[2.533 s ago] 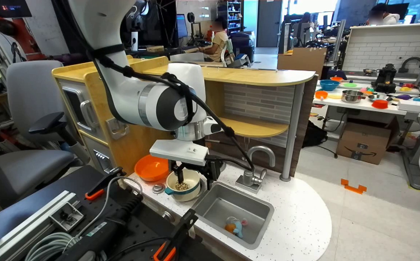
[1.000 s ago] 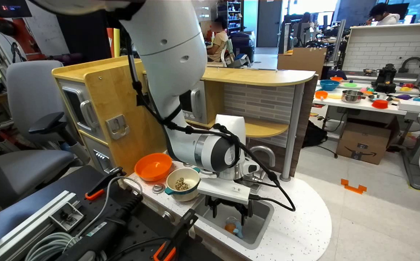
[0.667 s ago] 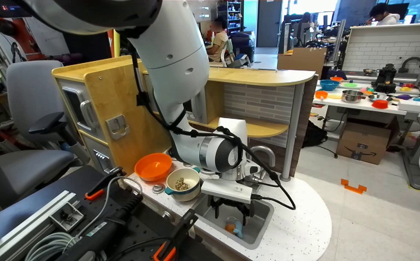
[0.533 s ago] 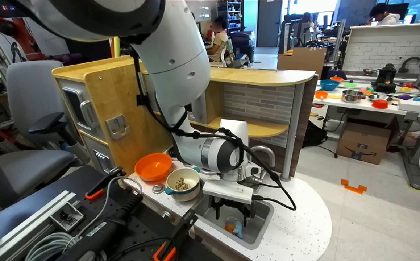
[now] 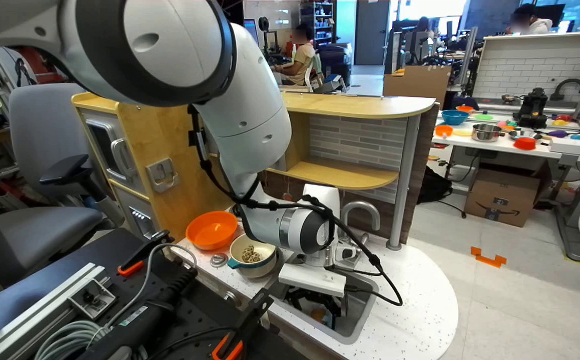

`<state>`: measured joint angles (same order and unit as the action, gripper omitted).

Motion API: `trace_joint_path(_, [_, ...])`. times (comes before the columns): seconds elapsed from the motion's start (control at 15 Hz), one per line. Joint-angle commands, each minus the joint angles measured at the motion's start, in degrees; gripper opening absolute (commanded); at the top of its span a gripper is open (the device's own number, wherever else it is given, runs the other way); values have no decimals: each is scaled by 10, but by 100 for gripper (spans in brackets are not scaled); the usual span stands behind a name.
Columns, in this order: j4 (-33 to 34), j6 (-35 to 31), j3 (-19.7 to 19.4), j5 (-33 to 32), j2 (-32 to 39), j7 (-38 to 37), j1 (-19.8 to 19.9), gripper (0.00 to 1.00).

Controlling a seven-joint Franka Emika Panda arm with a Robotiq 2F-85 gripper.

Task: Take the blue and brown plush toy out of the white pot and place it in the sink, pick up the tiger toy from the sink and put it in the white pot, pick up the blue and brown toy and place it inside the orange bowl

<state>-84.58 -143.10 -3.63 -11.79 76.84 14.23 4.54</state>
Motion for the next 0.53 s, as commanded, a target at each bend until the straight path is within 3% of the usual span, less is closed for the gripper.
trace_joint_path(0.0, [62,39,-9,-5,38,-5,-12,75])
trace_joint_path(0.13, [77,44,-10,-7,46,-3,-14,66])
trace_joint_path(0.47, [71,29,-12,-11,36,-3,-18,27])
